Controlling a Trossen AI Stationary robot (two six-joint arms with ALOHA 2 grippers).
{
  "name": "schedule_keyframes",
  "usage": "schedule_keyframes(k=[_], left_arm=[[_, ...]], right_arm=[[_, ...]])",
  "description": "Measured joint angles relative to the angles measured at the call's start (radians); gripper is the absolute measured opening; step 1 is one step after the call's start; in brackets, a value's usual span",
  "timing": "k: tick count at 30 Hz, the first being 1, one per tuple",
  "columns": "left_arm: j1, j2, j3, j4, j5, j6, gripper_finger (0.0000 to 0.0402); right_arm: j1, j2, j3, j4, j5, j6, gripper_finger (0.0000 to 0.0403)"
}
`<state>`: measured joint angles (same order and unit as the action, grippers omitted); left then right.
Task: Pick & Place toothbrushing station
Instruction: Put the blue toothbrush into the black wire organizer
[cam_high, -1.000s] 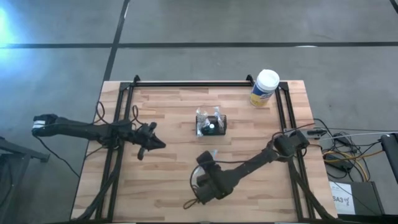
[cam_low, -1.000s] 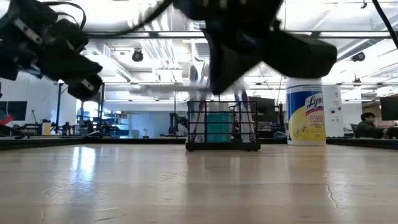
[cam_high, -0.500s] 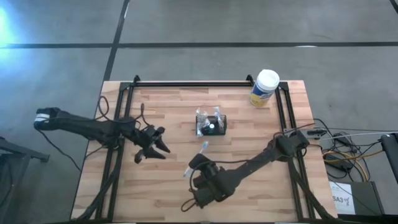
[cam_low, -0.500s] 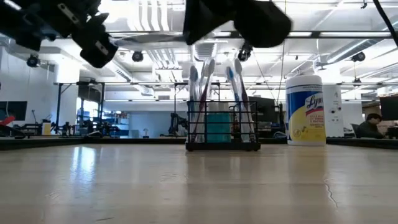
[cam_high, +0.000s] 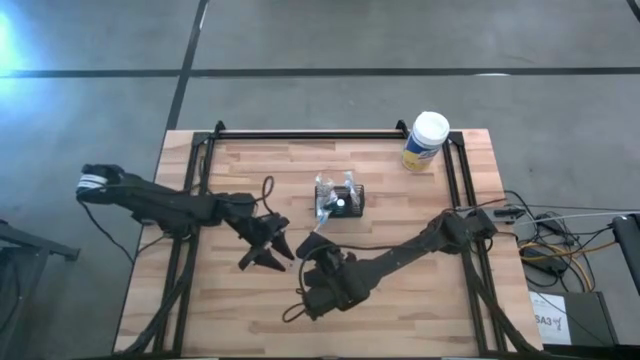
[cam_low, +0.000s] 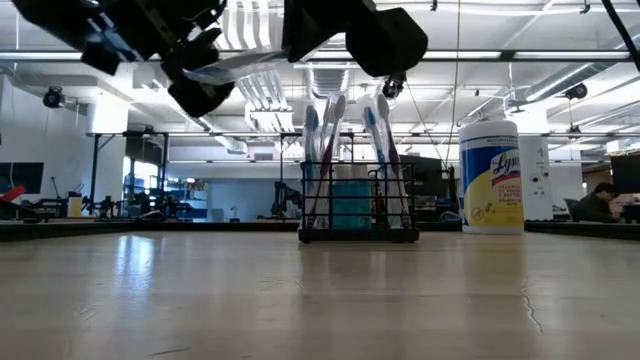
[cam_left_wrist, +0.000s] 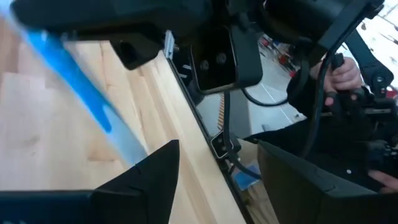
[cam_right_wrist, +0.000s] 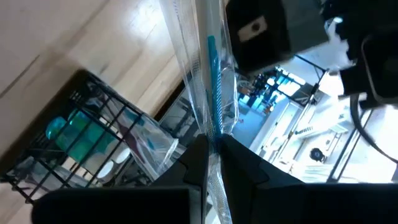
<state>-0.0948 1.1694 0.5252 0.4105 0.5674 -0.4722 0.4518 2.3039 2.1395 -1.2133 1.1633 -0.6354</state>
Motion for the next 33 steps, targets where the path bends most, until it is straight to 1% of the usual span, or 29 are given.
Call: schedule_keyframes(k=[5, 9, 11, 13, 18, 20, 22, 24, 29, 33], left_arm=[[0.001, 0.084, 0.078, -0.014, 0.022, 0.028, 0.0231], [0.014, 0.108, 0.118, -0.081, 0.023, 0.067, 0.0237], [0.017, 0.102, 0.131, -0.112, 0.029, 0.079, 0.0238], [0.019, 0.086, 0.140, -0.129, 0.057, 0.079, 0.0238], [0.019, 0.005, 0.169, -0.218, 0.068, 0.101, 0.0239], [0.021, -0.028, 0.170, -0.267, 0.036, 0.121, 0.0239], [0.021, -0.055, 0.170, -0.301, -0.033, 0.137, 0.0239], [0.023, -0.061, 0.171, -0.322, -0.081, 0.142, 0.0239], [0.029, -0.052, 0.171, -0.349, -0.113, 0.168, 0.0239], [0.043, -0.051, 0.171, -0.389, -0.184, 0.200, 0.0239]], right_arm=[[-0.005, 0.000, 0.000, 0.018, 0.000, 0.001, 0.0028], [-0.004, 0.000, 0.000, 0.027, 0.015, 0.000, 0.0028], [-0.001, 0.000, 0.000, 0.027, 0.016, 0.003, 0.0028], [0.004, 0.000, 0.000, 0.028, 0.018, 0.004, 0.0028], [0.009, 0.000, 0.000, 0.030, 0.018, 0.007, 0.0028], [0.011, 0.000, 0.000, 0.033, 0.020, 0.007, 0.0028], [0.012, 0.000, 0.000, 0.051, 0.035, -0.004, 0.0028], [0.015, 0.000, 0.000, 0.054, 0.045, -0.027, 0.0028], [0.016, 0.000, 0.000, 0.114, 0.045, -0.079, 0.0028], [0.017, 0.000, 0.000, 0.174, 0.045, -0.137, 0.0028]])
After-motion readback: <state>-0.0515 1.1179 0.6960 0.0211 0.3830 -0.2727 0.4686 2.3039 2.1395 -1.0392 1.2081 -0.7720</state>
